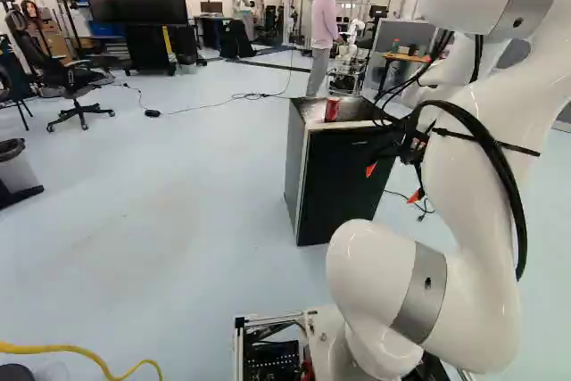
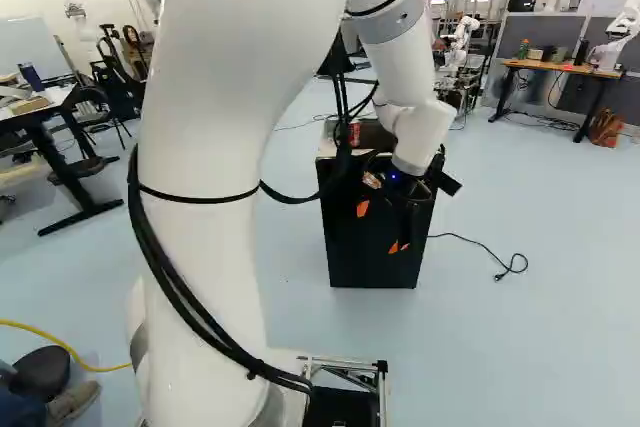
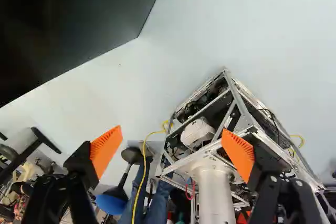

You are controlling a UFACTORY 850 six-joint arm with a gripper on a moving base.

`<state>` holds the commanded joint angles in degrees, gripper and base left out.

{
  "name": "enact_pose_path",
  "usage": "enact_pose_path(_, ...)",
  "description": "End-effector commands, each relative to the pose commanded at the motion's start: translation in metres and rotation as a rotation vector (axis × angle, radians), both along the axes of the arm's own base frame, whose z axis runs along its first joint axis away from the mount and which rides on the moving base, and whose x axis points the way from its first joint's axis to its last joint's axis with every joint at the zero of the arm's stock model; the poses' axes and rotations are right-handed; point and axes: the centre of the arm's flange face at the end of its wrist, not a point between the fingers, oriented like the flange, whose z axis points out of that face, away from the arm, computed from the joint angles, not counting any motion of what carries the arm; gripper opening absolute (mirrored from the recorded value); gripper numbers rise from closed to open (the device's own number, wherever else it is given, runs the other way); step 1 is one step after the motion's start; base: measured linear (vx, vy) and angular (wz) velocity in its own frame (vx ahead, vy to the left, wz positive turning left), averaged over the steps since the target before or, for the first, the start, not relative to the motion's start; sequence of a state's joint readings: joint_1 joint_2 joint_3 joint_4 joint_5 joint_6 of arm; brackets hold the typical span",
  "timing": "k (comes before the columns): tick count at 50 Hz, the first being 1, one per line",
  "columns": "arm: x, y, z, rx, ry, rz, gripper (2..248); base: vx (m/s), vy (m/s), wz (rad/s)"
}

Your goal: Grab a drink from the fridge

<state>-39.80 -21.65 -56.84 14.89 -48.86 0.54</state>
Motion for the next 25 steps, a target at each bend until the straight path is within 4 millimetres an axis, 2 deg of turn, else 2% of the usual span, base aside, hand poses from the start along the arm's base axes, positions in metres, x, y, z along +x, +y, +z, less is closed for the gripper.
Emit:
enact_pose_path(9, 0.008, 0.016, -0.001, -0.027, -0.02, 0.031, 247, 0.0, 0.0, 0.0)
enact_pose_path(25, 0.035, 0.043, -0.003, -0.112, -0.096, 0.095, 247, 0.0, 0.0, 0.0)
